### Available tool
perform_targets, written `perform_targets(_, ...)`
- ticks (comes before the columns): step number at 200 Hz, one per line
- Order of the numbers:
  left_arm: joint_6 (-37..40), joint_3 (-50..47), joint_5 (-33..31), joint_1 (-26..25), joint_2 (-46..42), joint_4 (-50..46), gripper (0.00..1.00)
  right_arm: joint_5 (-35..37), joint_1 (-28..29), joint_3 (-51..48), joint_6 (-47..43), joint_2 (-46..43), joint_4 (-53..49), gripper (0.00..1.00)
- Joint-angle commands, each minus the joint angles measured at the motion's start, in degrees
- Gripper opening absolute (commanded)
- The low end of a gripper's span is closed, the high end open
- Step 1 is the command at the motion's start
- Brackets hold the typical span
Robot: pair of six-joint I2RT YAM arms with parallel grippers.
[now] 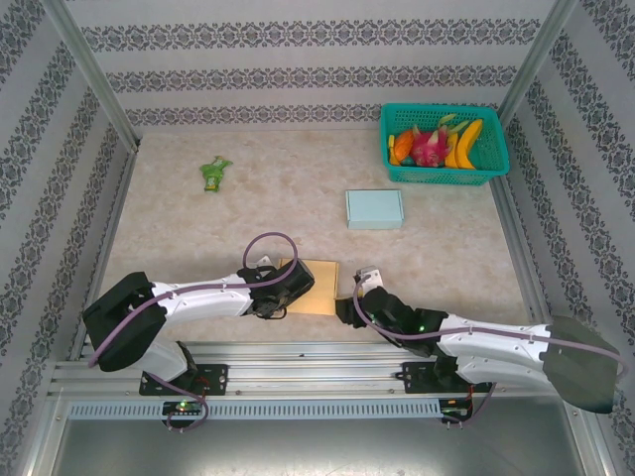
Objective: Fold the paper box
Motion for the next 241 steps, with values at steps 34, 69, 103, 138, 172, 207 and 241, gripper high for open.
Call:
perform_targets(34,-0.5,-1.2,0.7,-0.9,3.2,-3.8,0.91,3.1,5.2,-0.3,4.3,1.8,1.8,0.55)
perform_targets(69,-0.5,-0.9,1.2,-1.0,3.5,-3.7,0.9,1.5,5.2,1.3,4.6,5.0,3.1,0.55)
perform_targets(103,-0.3,-0.7,1.0,-1.1,3.4,-3.9,0.9,-0.9,5.3,2.6,4.8,8.0,5.8,0.53)
perform_targets(138,-0.4,-0.5,0.8,-1.4,3.4,-4.1,0.9,-1.9,6.0,4.3,4.5,9.1,5.8,0.47)
perform_targets(172,-0.5,-0.5,0.5,-1.6,3.4,-4.4,0.9,-1.5,6.4,4.7,4.5,8.7,5.8,0.43)
perform_targets(207,-0.7,-0.7,0.2,-1.6,2.8,-5.3,0.9,0.9,7.5,5.1,4.2,9.1,3.2,0.49)
perform_targets(241,-0.9,-0.9,-0.3,-1.7,1.9,-5.8,0.9,5.6,8.2,4.5,4.5,8.3,2.0,0.53)
